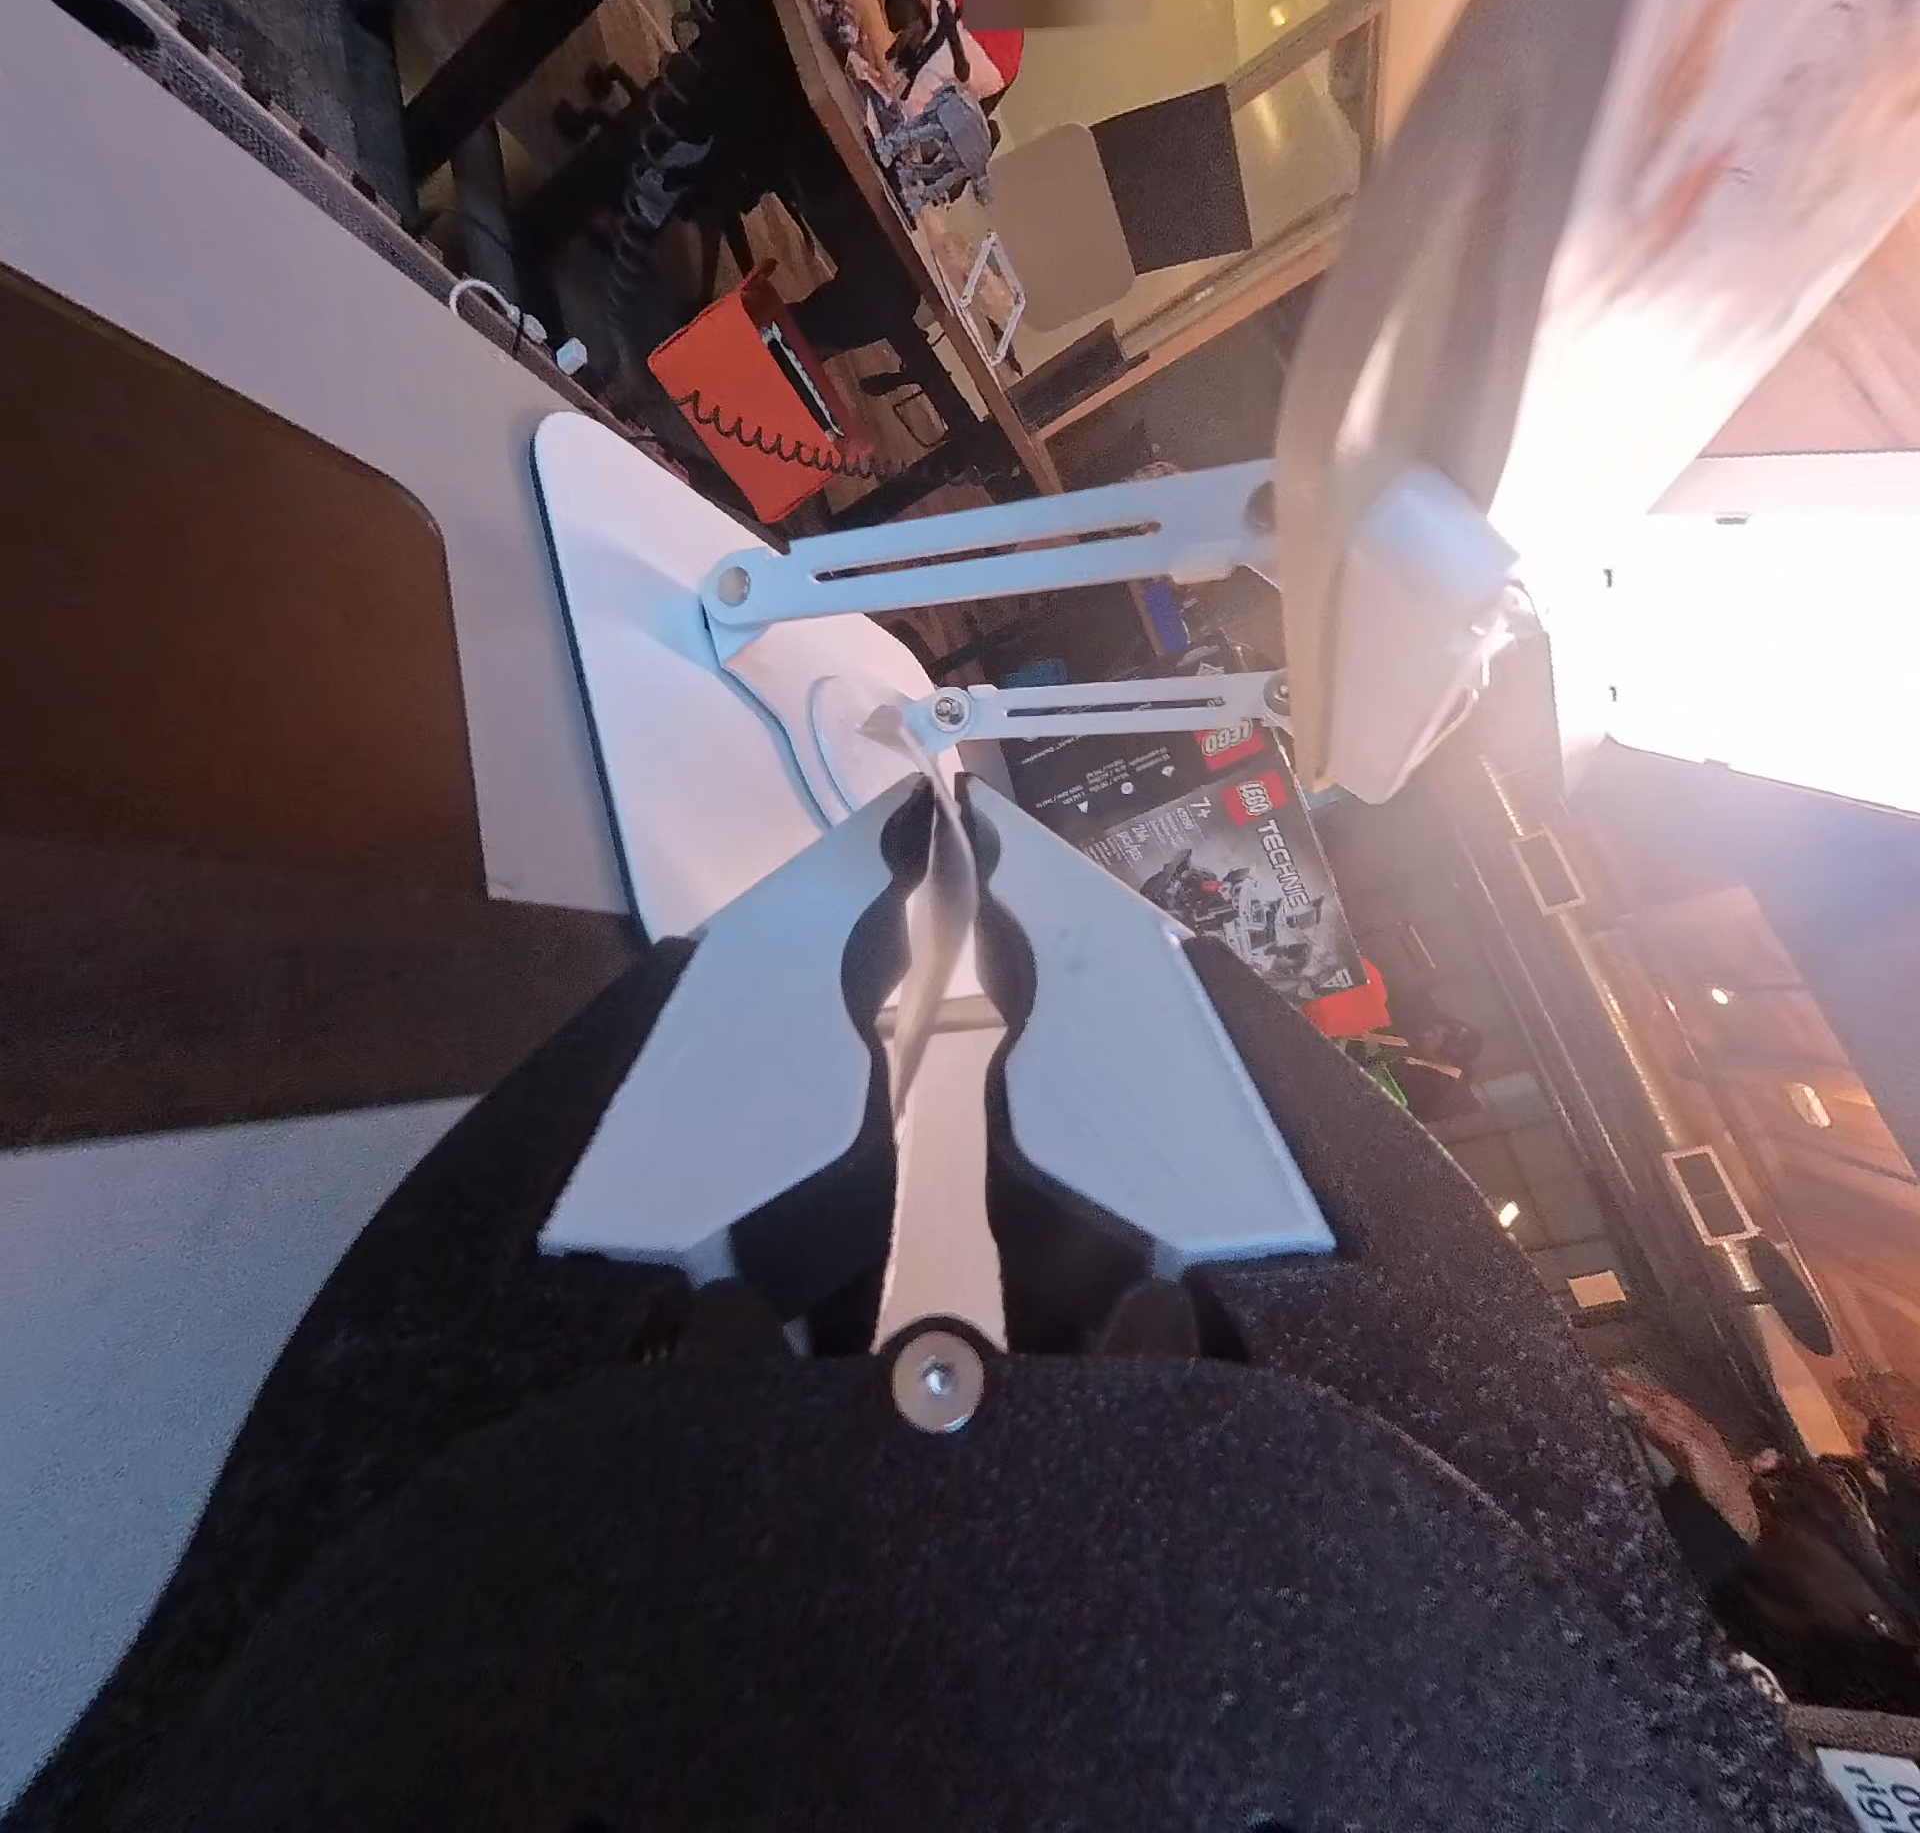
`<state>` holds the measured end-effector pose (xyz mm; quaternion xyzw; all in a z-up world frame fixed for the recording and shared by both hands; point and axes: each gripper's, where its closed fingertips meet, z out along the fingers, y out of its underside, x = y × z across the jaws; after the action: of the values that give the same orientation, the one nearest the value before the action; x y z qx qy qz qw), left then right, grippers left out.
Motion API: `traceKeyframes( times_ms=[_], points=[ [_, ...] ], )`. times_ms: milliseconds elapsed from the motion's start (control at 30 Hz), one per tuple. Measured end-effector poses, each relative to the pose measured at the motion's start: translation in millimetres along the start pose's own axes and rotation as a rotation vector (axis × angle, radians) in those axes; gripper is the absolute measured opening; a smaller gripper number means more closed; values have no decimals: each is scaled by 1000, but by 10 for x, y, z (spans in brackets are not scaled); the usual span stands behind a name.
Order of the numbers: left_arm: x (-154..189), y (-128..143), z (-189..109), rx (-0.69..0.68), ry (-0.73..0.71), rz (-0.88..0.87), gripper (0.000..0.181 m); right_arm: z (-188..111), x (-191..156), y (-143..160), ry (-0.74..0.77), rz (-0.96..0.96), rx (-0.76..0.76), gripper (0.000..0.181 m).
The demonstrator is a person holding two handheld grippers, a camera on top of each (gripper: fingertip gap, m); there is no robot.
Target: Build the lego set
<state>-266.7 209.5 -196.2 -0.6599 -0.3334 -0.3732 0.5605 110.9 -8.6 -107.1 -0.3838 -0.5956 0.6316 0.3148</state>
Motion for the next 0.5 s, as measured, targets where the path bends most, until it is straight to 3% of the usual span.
traceKeyframes(
  times_ms=[67, 100, 167, 267, 400, 500],
  points=[
    [-53, -46, 115, -23, -7, -2, 17, -23, 54, 16, 11, 4, -1, 0],
    [-90, -67, 141, -43, -35, 23, 33, -33, 76, 24, 17, 7, -1, 0],
    [-215, -113, 115, -91, -156, 139, 66, -47, 101, 43, 21, 13, 0, 0],
    [-375, -235, -88, -136, -377, 394, 94, -43, 124, 81, 29, 11, -10, 0],
    [-389, -370, -428, -152, -592, 731, 104, -35, 139, 84, 43, 5, -14, 0],
    [-338, -185, -430, -252, -535, 812, 103, -30, 156, 77, 57, 3, -13, 0]
  ],
)
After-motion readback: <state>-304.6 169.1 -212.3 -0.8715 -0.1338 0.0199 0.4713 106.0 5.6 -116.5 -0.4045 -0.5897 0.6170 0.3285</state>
